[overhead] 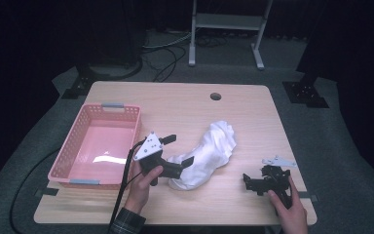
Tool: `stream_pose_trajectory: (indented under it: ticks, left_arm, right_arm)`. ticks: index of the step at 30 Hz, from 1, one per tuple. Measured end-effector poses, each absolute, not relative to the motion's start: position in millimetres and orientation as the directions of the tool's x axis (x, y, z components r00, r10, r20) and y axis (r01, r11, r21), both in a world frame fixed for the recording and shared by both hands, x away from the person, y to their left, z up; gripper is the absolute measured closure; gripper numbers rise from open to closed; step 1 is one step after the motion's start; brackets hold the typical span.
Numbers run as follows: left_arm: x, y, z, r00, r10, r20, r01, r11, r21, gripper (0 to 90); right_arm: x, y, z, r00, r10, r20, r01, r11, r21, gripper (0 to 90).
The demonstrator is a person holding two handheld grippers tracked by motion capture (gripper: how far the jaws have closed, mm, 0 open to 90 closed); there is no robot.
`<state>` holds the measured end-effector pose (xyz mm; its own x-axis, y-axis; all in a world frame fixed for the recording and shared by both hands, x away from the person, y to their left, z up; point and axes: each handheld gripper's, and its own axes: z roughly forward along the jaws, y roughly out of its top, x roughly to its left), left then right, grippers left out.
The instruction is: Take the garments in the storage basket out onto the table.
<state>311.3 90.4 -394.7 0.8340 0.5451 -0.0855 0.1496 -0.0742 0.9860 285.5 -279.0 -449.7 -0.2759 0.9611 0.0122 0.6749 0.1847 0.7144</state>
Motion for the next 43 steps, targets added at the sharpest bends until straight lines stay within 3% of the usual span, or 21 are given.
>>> stream_pose_trajectory:
  ticks: [31,43]
  left_arm:
    - [286.0,109.2,-441.6,0.834,0.549,-0.061,0.114,-0.064,0.991,3.1]
    - [283.7,111.9,-443.7,0.834,0.55,-0.056,0.095,-0.044,0.994,3.1]
  right_arm:
    - [285.5,-279.0,-449.7,-0.276,0.961,0.012,0.675,0.185,0.714,0.0]
    - [285.5,-279.0,-449.7,-0.276,0.961,0.012,0.675,0.185,0.714,0.0]
